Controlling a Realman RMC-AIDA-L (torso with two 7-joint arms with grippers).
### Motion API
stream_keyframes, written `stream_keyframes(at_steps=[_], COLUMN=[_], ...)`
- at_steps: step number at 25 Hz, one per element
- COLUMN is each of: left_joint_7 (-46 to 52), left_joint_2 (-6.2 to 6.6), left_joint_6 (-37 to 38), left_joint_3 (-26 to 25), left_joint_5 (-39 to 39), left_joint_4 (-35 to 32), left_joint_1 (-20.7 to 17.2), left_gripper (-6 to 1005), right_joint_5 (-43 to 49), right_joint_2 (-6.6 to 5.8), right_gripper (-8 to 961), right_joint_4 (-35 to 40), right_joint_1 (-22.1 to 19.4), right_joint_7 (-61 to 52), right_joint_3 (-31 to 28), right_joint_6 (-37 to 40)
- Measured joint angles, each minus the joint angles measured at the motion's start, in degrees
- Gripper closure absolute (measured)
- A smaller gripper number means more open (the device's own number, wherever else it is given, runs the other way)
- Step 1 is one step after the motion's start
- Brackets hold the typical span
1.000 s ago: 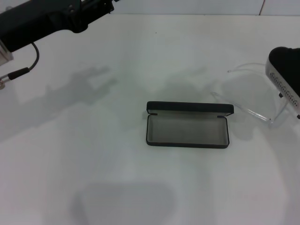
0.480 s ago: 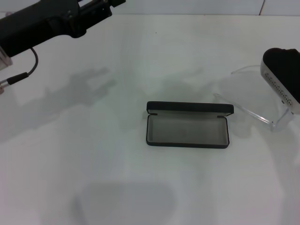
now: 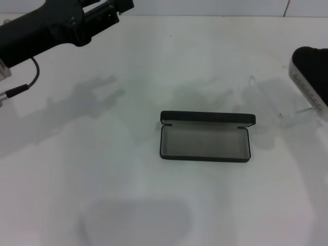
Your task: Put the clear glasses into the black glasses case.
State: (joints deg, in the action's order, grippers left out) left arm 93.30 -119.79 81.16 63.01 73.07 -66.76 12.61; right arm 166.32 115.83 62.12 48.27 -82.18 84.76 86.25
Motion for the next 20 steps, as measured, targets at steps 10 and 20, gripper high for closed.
stream_keyframes(at_steps=[10, 20], left_joint_7=[-1.14, -5.54], left_joint_2=[0.00, -0.03], left_joint_6=[1.16, 11.90], left_joint_3=[0.14, 0.61], left_joint_5=[-0.55, -11.52], left_joint_4=[0.05, 0.41], left_joint_1=[0.78, 1.97], left_gripper=[538, 710], right_joint_5=[-7.72, -51.03], right_joint_2=[-0.19, -0.21], right_gripper=[895, 898], right_joint_4=[13.03, 23.23], right_joint_1=[-4.01, -19.19], right_joint_7=[-2.86, -3.59], right_joint_3=[-20.13, -38.00], right_joint_6=[5.47, 18.10])
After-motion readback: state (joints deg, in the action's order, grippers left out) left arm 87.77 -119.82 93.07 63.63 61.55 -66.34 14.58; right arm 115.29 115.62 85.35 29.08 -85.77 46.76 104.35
